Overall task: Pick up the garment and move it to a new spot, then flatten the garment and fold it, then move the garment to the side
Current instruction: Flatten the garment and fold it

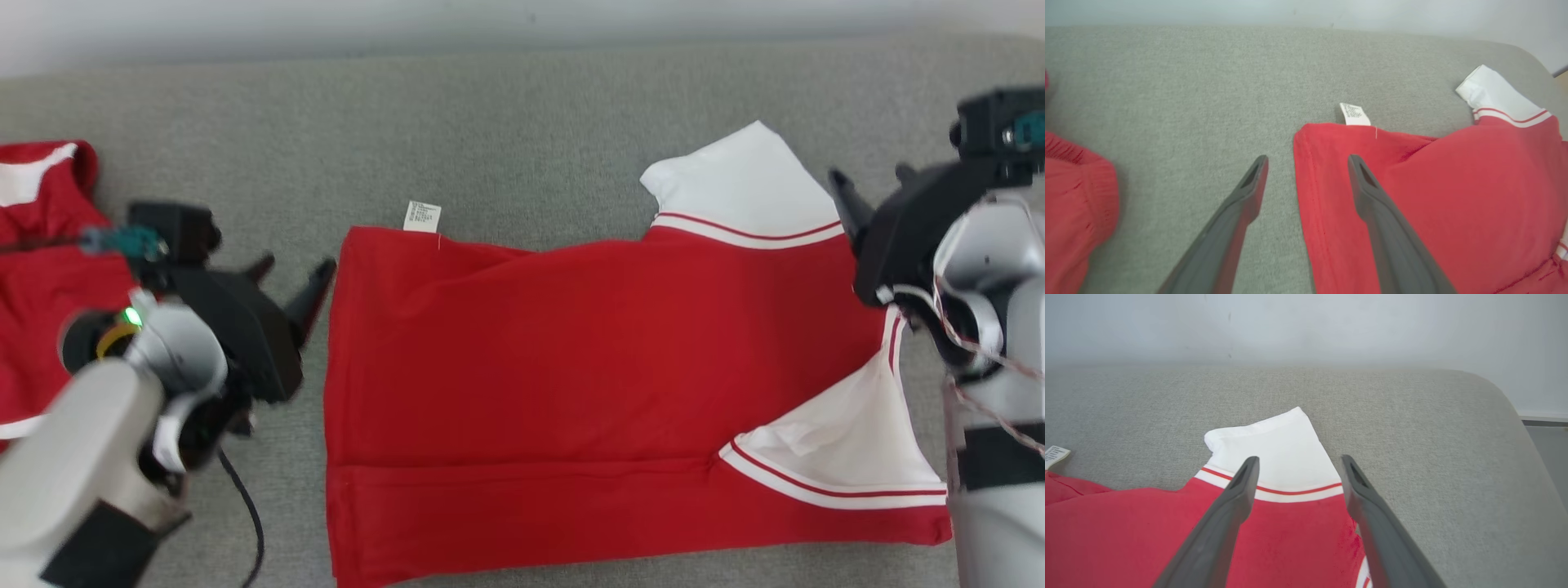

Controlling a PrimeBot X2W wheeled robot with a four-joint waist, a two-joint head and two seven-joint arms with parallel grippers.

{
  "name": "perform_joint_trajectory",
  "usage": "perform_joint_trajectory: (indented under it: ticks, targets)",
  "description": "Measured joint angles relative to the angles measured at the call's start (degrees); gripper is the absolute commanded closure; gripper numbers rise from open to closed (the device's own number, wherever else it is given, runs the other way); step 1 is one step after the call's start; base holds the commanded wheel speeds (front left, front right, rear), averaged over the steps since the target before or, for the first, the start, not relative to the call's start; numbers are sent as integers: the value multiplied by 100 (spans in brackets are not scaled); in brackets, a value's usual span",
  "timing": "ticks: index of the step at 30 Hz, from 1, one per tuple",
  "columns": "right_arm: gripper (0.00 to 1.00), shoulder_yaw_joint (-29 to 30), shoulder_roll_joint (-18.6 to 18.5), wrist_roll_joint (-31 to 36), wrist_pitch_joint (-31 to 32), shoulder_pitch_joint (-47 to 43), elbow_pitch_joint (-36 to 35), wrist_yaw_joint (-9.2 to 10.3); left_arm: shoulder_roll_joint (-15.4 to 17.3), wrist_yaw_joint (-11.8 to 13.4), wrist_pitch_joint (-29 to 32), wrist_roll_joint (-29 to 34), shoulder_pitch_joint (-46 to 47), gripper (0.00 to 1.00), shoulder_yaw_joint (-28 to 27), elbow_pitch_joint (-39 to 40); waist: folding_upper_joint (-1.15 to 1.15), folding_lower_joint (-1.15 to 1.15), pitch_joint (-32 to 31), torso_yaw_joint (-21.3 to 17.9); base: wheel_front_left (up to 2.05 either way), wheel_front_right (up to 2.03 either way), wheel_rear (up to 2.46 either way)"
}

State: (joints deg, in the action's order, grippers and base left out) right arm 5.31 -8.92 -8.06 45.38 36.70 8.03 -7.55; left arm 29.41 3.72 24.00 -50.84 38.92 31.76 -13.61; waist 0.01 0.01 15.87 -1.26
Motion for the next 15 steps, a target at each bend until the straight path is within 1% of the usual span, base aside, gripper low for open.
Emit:
perform_joint_trajectory:
  ticks: [3, 6, 7, 11, 15]
  targets:
    - [0, -221, -23, -36, -71, 588, 446, 0, 10, -98, 143, -181, 486, 0, -160, -102, 0, 0, 285, -63, 0, 0, 0]
    - [0, -412, -56, -79, -200, 1057, 845, 0, 40, -278, 370, -305, 808, 0, -218, -220, 0, 1, 575, -123, 0, 0, 0]
    - [0, -470, -66, -78, -257, 1195, 961, 0, 69, -303, 454, -332, 899, 0, -231, -245, 0, 1, 668, -142, 0, 0, 0]
    - [0, -620, -59, -103, -505, 1626, 1347, 0, 276, -380, 721, -297, 1217, 0, -202, -256, 1, 1, 1023, -222, 0, 0, 0]
    - [0, -720, -63, -149, -730, 1830, 1682, 0, 445, -459, 898, -259, 1321, 0, -165, -238, 1, 1, 1293, -302, 0, 0, 0]
